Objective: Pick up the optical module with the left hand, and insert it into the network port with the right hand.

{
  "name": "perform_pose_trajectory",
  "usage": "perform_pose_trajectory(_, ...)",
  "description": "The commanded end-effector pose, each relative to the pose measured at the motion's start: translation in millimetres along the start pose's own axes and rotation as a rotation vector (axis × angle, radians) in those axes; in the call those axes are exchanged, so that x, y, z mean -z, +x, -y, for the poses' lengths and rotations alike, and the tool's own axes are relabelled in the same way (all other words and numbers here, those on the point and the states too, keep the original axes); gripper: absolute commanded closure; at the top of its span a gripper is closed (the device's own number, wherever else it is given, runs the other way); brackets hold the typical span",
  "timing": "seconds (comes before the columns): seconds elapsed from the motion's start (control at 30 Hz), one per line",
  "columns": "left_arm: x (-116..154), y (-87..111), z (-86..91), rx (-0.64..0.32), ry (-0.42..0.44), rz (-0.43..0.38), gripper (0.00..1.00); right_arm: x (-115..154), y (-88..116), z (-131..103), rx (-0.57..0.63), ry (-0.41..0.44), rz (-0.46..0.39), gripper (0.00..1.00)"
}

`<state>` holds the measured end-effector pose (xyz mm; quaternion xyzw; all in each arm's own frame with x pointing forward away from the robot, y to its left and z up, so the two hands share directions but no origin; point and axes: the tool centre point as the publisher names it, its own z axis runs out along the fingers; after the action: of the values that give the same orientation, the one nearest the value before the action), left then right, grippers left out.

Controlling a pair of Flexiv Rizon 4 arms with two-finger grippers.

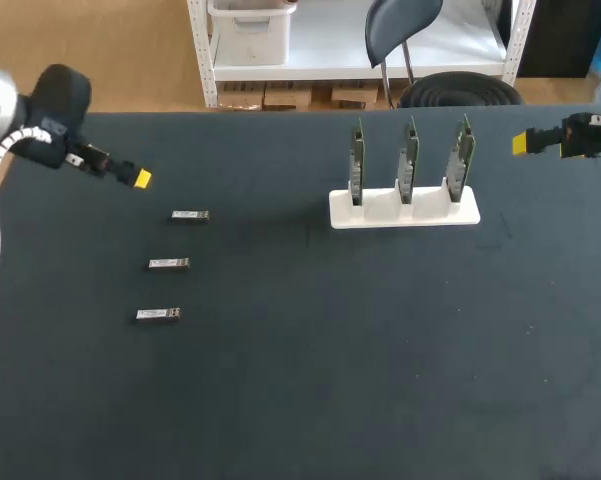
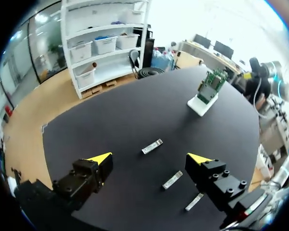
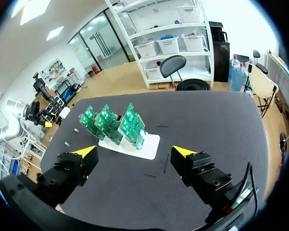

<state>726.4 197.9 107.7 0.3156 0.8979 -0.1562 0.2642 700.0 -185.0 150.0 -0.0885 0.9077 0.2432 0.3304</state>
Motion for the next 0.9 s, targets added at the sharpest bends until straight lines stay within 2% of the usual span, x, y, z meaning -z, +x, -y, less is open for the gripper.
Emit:
perform_pose_trajectory(0.03, -20, -11.8, -15.9, -0.265, 0.055, -0.351, 0.00, 0, 0, 0, 0.000, 0.000, 0.000, 0.00)
perform_pose_trajectory(0.3, -50, 5.1, -14.4, -0.457, 0.016, -0.494, 0.00, 0, 0, 0, 0.000, 0.000, 0.000, 0.00)
perform_pose_trajectory(0.53, -62, 10.6, -8.8, -0.547, 0.059, -0.509, 0.00, 0, 0, 0, 0.000, 0.000, 0.000, 0.00)
perform_pose_trajectory(0.63, -66, 14.1, -9.5, -0.598, 0.081, -0.545, 0.00, 0, 0, 0, 0.000, 0.000, 0.000, 0.00)
perform_pose_trajectory(0.77, -65, 19.7, -8.3, -0.668, 0.154, -0.577, 0.00, 0, 0, 0, 0.000, 0.000, 0.000, 0.00)
perform_pose_trajectory(0.9, -71, 21.6, -7.6, -0.695, 0.151, -0.568, 0.00, 0, 0, 0, 0.000, 0.000, 0.000, 0.00)
